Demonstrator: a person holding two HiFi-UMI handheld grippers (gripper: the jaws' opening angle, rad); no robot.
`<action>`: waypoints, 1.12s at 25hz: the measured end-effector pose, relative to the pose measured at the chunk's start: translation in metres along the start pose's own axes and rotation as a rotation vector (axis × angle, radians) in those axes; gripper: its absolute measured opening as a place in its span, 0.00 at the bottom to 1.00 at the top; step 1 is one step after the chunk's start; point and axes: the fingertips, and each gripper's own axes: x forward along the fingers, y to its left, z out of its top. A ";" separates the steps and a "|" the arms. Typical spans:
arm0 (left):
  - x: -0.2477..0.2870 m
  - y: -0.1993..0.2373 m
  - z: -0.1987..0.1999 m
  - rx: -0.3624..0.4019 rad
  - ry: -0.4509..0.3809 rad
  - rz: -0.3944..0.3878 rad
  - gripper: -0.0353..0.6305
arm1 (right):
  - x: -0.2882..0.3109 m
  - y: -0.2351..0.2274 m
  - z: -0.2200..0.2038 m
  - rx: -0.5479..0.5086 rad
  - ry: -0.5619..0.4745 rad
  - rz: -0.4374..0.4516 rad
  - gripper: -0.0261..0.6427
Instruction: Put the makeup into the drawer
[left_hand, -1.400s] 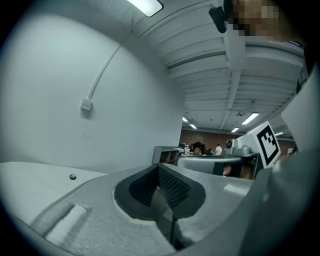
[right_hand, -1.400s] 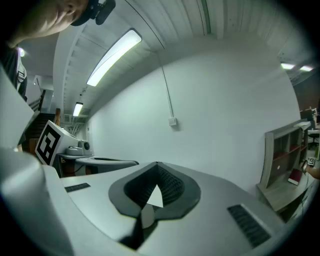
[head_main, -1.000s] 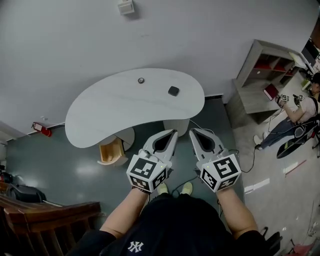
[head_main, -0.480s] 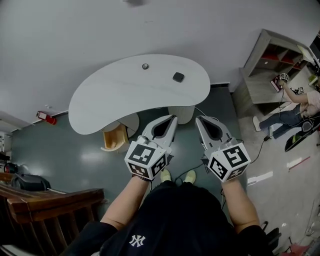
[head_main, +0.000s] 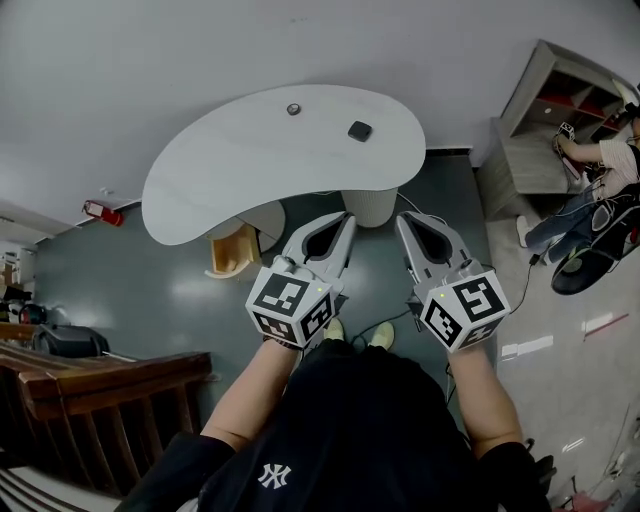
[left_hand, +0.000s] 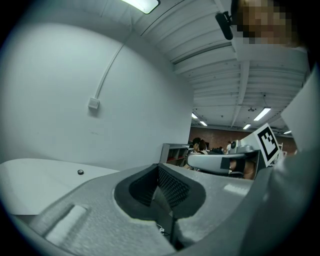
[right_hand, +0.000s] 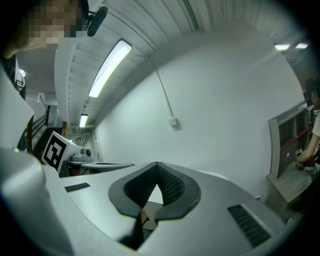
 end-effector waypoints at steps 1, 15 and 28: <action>0.002 -0.002 -0.001 0.003 0.001 0.005 0.07 | -0.001 -0.003 0.000 0.002 0.000 0.005 0.06; 0.021 0.010 -0.004 0.008 0.008 0.022 0.07 | 0.016 -0.024 0.000 0.015 0.004 0.003 0.06; 0.060 0.098 0.000 0.009 0.032 -0.039 0.07 | 0.107 -0.035 0.001 0.011 0.048 -0.073 0.06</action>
